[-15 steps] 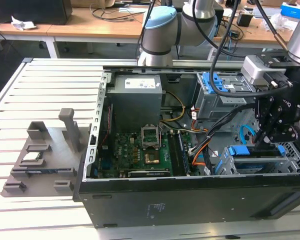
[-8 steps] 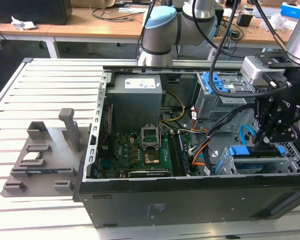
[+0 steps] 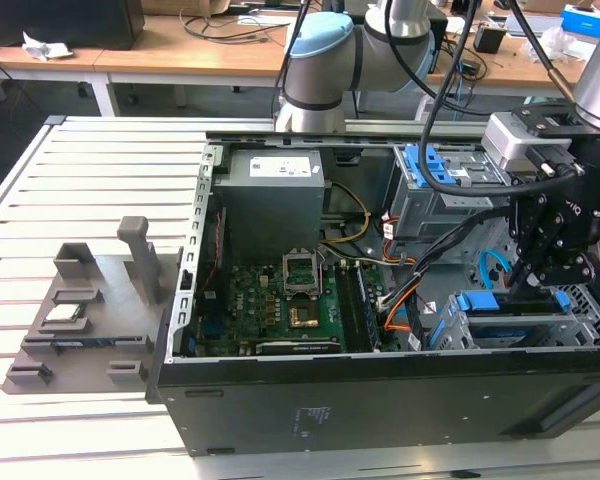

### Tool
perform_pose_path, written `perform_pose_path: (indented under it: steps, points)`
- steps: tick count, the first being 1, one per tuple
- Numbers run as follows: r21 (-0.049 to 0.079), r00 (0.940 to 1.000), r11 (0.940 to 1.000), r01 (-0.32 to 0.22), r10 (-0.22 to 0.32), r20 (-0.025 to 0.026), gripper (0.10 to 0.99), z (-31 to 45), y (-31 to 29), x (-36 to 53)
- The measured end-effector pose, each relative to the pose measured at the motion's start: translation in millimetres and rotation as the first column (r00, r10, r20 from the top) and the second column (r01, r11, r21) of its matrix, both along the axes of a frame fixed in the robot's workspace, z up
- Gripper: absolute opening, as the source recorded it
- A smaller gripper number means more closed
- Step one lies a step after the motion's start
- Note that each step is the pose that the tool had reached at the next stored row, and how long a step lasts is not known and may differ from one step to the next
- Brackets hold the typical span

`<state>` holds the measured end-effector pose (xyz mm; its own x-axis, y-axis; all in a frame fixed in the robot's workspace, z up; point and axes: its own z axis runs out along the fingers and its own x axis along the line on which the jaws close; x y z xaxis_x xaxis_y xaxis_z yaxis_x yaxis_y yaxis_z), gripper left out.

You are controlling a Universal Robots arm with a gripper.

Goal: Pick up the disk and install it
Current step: 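Insert the second disk wire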

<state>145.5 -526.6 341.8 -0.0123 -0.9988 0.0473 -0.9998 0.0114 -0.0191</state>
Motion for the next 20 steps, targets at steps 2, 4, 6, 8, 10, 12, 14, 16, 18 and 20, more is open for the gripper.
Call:
perform_pose_path:
  steps: [2,4,6,8,10,12,14,16,18,20]
  points:
    - [0.01,1.0,1.0,0.0,0.0,0.0001,0.161,0.6,0.0,0.0]
    - [0.01,1.0,0.9999,0.0,0.0,0.0,0.161,-0.2,-0.3,0.0]
    - [0.01,1.0,1.0,0.0,0.0,0.0,0.161,-1.2,-0.5,0.0]
    - [0.008,1.0,1.0,0.0,0.0,0.0001,0.161,-2.4,-0.7,0.0]
    - [0.006,1.0,1.0,0.0,0.0,0.0,0.161,-3.7,-0.8,0.0]
    - [0.007,1.0,1.0,0.0,0.0,0.0002,0.173,-4.0,-0.8,0.0]
    - [0.007,1.0,1.0,0.0,0.0,0.0,0.231,-4.3,-0.7,0.0]
    - [0.007,1.0,1.0,0.0,0.0,0.0,0.298,-4.0,-0.7,0.0]
    - [0.005,1.0,1.0,0.0,0.0,0.0001,0.298,4.0,2.4,0.0]
    - [0.003,1.0,1.0,0.0,0.0,0.0,0.298,10.1,6.0,-0.1]
